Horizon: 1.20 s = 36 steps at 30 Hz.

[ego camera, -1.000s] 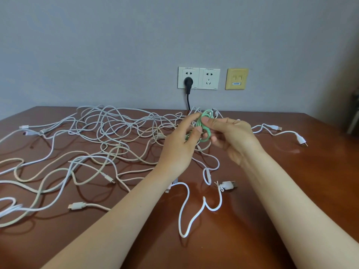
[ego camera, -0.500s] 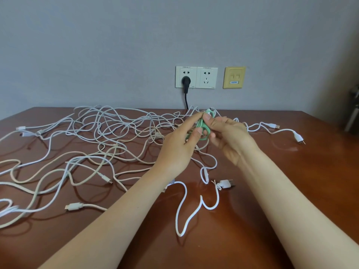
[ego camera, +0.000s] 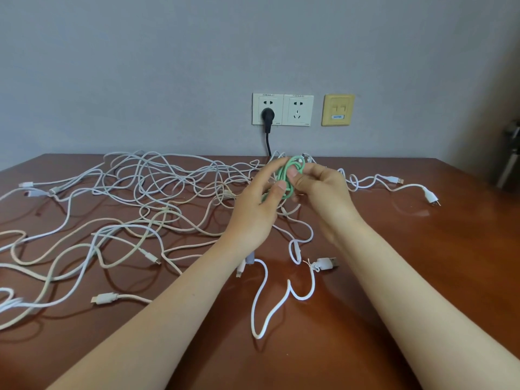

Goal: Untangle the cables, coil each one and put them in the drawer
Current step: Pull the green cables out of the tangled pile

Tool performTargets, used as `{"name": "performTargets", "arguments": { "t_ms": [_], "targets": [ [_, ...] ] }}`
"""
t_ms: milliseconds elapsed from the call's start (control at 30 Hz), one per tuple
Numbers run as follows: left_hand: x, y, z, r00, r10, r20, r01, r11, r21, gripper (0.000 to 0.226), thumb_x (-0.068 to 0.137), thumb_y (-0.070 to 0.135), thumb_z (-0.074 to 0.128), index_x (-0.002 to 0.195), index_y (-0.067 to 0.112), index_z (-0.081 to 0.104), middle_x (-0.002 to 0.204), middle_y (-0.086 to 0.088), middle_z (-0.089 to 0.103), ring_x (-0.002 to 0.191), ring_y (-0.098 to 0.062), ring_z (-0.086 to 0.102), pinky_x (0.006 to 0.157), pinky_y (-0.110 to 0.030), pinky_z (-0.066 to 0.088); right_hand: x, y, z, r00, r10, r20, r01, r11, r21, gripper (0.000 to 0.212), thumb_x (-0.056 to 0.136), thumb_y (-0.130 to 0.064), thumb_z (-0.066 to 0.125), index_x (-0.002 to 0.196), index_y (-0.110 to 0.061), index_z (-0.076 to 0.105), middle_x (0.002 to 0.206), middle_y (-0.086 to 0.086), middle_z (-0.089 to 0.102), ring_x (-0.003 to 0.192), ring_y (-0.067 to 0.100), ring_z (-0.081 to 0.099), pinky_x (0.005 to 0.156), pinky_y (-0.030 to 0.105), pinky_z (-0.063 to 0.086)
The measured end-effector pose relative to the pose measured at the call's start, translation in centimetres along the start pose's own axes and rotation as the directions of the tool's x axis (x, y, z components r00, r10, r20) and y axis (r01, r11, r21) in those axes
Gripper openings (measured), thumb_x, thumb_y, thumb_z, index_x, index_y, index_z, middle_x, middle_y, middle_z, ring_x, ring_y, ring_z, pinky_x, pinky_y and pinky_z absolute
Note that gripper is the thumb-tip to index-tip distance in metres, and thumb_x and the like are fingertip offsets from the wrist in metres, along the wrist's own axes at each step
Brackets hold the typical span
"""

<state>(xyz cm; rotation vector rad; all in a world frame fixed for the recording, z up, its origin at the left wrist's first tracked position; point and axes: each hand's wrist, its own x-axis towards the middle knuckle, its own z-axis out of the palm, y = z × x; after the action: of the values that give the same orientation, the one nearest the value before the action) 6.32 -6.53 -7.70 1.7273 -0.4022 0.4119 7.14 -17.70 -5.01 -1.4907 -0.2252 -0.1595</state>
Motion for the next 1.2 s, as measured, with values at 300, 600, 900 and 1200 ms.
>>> {"name": "performTargets", "arguments": {
  "t_ms": [300, 600, 900, 1200],
  "targets": [
    [0.3, 0.7, -0.1, 0.963, -0.266, -0.050, 0.243, 0.930, -0.277, 0.008, 0.098, 0.023, 0.044, 0.092, 0.027, 0.047, 0.071, 0.001, 0.048, 0.034, -0.001, 0.037, 0.034, -0.010, 0.029, 0.3, 0.1, -0.2, 0.995, -0.003, 0.104, -0.005, 0.997, 0.083, 0.026, 0.088, 0.003, 0.055, 0.113, -0.004, 0.059, 0.088, 0.002, 0.066, 0.074, 0.009, 0.061, 0.063, 0.015, 0.048],
    [0.4, 0.5, -0.2, 0.980, -0.198, -0.006, 0.196, 0.975, -0.101, 0.020, 0.098, 0.022, 0.043, 0.078, 0.017, 0.043, 0.066, 0.002, 0.040, 0.034, 0.001, 0.038, 0.037, -0.010, 0.032, 0.0, 0.5, 0.6, 0.997, -0.064, -0.040, 0.063, 0.998, -0.019, 0.013, 0.091, -0.006, 0.056, 0.083, -0.016, 0.057, 0.070, -0.003, 0.058, 0.048, -0.005, 0.052, 0.051, 0.010, 0.041],
    [0.6, 0.7, -0.1, 0.903, -0.425, 0.070, 0.414, 0.811, -0.413, 0.015, 0.097, 0.016, 0.047, 0.088, 0.006, 0.054, 0.072, -0.004, 0.047, 0.037, -0.002, 0.041, 0.035, -0.013, 0.031, 0.0, 0.6, 0.6, 1.000, -0.007, -0.014, 0.010, 0.986, 0.164, 0.010, 0.092, -0.005, 0.052, 0.100, -0.008, 0.058, 0.076, 0.002, 0.059, 0.056, 0.008, 0.052, 0.047, 0.015, 0.045],
    [0.7, 0.3, -0.5, 0.899, -0.430, -0.086, 0.356, 0.830, -0.430, 0.025, 0.099, 0.015, 0.043, 0.077, 0.013, 0.054, 0.066, -0.004, 0.046, 0.037, -0.002, 0.040, 0.038, -0.014, 0.033, -0.3, 1.0, 0.6, 0.963, 0.216, 0.163, -0.185, 0.966, -0.182, 0.022, 0.085, -0.020, 0.066, 0.106, -0.011, 0.064, 0.076, -0.006, 0.062, 0.070, 0.002, 0.057, 0.066, 0.020, 0.038]
  ]
}}
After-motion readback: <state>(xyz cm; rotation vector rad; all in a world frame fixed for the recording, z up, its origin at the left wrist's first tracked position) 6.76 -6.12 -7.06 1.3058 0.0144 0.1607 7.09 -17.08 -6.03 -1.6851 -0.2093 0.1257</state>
